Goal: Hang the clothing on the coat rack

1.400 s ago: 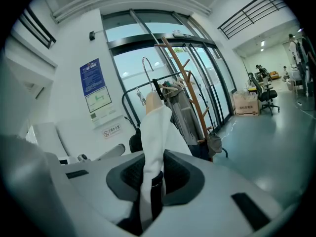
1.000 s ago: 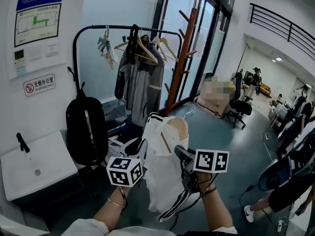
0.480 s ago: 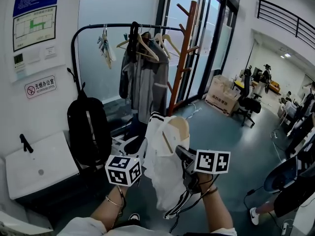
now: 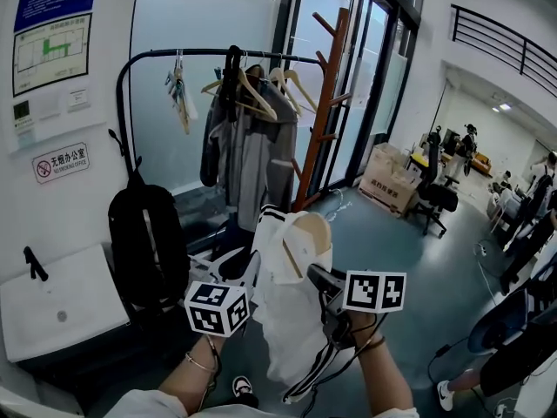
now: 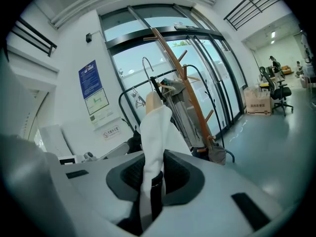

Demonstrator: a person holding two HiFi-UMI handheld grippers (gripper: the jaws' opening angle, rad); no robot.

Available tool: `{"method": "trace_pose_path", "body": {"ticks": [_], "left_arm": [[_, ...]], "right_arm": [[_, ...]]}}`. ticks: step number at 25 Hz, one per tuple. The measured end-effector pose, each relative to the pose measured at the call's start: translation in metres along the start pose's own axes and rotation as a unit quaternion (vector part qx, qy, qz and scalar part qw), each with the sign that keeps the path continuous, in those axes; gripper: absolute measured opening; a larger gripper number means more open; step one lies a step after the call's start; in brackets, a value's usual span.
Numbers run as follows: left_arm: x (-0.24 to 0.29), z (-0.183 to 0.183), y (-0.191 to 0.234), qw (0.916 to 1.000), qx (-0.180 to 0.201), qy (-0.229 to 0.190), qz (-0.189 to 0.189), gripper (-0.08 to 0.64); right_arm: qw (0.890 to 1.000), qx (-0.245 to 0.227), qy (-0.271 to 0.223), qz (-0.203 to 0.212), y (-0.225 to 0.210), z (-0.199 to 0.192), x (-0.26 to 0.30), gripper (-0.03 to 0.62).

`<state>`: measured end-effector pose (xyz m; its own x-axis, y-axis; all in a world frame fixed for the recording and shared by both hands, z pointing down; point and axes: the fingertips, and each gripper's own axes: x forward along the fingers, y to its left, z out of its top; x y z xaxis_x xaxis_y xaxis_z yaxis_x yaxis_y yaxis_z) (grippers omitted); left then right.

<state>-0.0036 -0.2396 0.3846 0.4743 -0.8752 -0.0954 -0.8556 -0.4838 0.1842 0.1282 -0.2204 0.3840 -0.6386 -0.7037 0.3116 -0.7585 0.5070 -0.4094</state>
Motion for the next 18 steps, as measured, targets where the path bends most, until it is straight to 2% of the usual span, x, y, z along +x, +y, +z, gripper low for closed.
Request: {"method": "trace_pose_path", "body": {"ticks": [18], "left_arm": [[0.081,0.022,0.058,0.9996,-0.009,-0.026,0.001,0.075]], "right_arm": [[1.000,-0.022,0.001,0.014,-0.024,0.070,0.080,0.072]]}}
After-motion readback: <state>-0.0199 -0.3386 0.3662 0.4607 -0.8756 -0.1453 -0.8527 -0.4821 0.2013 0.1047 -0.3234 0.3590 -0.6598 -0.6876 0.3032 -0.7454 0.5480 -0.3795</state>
